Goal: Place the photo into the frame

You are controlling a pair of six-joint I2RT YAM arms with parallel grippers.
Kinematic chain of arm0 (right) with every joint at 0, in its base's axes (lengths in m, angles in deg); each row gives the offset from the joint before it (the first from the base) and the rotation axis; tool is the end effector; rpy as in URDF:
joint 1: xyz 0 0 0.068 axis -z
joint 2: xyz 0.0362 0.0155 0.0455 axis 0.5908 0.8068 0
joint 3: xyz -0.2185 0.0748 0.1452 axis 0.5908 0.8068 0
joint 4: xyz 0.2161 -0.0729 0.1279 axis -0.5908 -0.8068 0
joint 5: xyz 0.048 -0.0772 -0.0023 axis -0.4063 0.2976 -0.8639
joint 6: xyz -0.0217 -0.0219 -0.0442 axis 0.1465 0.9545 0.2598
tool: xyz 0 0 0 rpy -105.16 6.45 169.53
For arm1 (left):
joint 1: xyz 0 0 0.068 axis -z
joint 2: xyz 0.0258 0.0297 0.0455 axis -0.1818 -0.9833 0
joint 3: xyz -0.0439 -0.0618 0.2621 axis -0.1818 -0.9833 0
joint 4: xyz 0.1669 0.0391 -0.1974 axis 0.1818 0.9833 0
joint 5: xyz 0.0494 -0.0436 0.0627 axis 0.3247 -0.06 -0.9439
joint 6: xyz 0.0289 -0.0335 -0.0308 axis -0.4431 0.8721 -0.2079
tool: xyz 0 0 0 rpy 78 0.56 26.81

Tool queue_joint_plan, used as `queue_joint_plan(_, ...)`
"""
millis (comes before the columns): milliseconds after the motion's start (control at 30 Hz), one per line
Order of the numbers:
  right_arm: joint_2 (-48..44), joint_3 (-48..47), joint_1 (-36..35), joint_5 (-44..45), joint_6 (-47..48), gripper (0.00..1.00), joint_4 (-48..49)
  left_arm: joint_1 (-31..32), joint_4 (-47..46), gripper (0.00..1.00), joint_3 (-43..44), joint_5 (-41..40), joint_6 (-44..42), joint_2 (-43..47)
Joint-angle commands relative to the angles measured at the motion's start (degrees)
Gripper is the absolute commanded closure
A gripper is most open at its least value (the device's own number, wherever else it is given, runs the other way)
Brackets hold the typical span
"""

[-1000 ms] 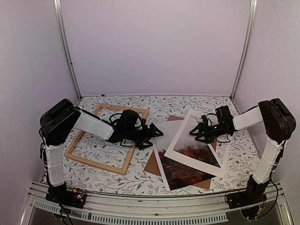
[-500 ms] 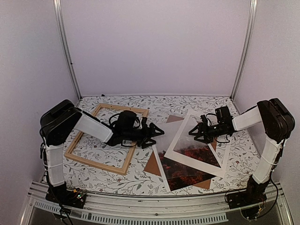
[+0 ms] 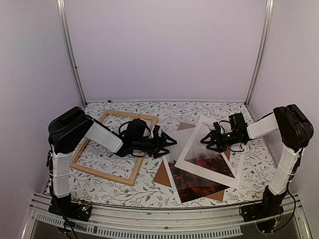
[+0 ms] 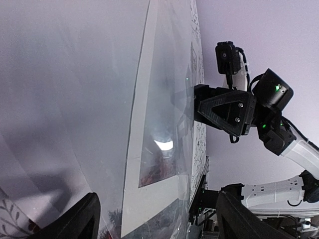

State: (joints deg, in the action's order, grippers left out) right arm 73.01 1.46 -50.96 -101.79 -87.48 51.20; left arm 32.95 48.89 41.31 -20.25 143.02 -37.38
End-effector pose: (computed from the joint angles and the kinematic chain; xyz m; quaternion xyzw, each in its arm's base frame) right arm 0.3183 0.1088 0.1111 0.0094 0.8914 0.4326 0.1349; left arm 0.2912 -0.3007 0.1097 -0.0417 0.8273 -0.5512 0.1000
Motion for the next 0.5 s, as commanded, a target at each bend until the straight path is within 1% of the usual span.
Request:
queue_joint_plan(0, 4.62, 2.97, -0.87, 6.26, 0.07, 0.34, -8.19, 0.18, -7.39, 0.18, 2.92, 3.37, -1.77, -1.13)
queue_joint_plan(167, 4.62, 2.66, -0.82, 6.30, 0.19, 0.34, -8.45, 0.17, -8.41, 0.18, 4.15, 4.23, -2.53, -2.22)
queue_joint_plan(467, 4.60, 2.58, -0.84, 6.46, 0.45, 0.34, -8.72, 0.26, -7.39, 0.16, 8.19, 6.55, -6.90, -3.80)
